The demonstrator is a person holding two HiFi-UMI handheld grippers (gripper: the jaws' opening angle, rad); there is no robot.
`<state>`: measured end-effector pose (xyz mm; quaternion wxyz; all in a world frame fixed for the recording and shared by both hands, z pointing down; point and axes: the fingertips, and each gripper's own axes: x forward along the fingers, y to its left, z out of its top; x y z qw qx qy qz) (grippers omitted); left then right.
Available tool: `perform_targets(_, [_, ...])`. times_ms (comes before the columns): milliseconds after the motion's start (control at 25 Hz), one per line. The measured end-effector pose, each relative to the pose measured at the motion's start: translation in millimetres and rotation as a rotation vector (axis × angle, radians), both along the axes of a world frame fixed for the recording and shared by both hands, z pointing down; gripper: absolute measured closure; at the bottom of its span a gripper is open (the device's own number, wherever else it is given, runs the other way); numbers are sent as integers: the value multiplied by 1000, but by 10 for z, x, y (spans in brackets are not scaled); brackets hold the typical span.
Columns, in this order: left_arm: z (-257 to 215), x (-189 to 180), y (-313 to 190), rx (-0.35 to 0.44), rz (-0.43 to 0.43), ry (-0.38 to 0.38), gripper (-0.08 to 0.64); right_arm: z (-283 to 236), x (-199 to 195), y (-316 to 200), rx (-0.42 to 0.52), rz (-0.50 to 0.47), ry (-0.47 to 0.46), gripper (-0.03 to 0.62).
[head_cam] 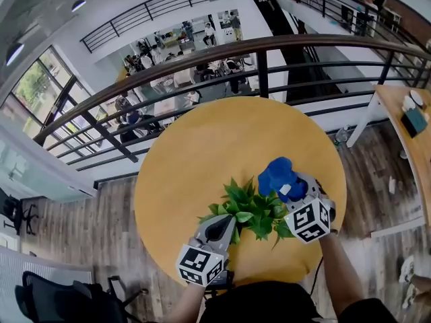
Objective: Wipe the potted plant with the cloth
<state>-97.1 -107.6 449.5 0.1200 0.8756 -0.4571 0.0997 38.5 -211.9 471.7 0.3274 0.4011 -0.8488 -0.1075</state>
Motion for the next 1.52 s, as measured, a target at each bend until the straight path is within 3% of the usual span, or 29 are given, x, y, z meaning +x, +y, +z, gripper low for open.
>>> perform_targets(80, [6, -9, -3, -1, -2, 0, 560, 404, 27, -21, -83, -3, 88, 436])
perform_targets(160, [6, -7, 3, -2, 0, 0, 559, 670, 290, -49, -133, 52, 163, 436])
perform_targets(320, [2, -6, -15, -7, -2, 0, 560, 790, 920, -151, -151, 196, 273, 436])
perform_targets(440, [6, -4, -24, -7, -2, 3, 560, 522, 952, -136, -108, 213, 185, 436])
perform_targets(520, [10, 3, -25, -7, -1, 4, 558, 276, 723, -45, -76, 146, 68, 436])
perform_targets(600, [17, 2, -26, -7, -3, 4, 559, 195, 491, 89, -72, 60, 16, 435])
perform_targets(720, [40, -14, -17, -7, -5, 5, 559, 554, 591, 220, -133, 57, 133, 436])
perform_targets(840, [52, -10, -12, -4, 3, 2, 560, 923, 1074, 226, -186, 158, 315, 436])
perform_targets(920, [34, -12, -13, -2, 5, 2, 559, 843, 1259, 176, -162, 215, 339, 436])
perform_targets(1040, [15, -14, -15, -1, 7, 2, 560, 299, 1072, 107, -51, 212, 206, 436])
perform_targets(1160, [20, -4, -15, -3, 10, 1, 559, -287, 536, 217, 63, 90, 44, 436])
perform_targets(1280, [26, 9, -16, -2, 8, 0, 559, -417, 51, 417, 70, -55, -37, 435])
perform_targets(1400, [30, 13, -11, -2, 7, -3, 560, -17, -76, 502, 5, -110, 59, 436])
perform_targets(1520, [47, 8, -9, -5, 10, -4, 560, 436, 216, 428, -52, -45, 222, 436])
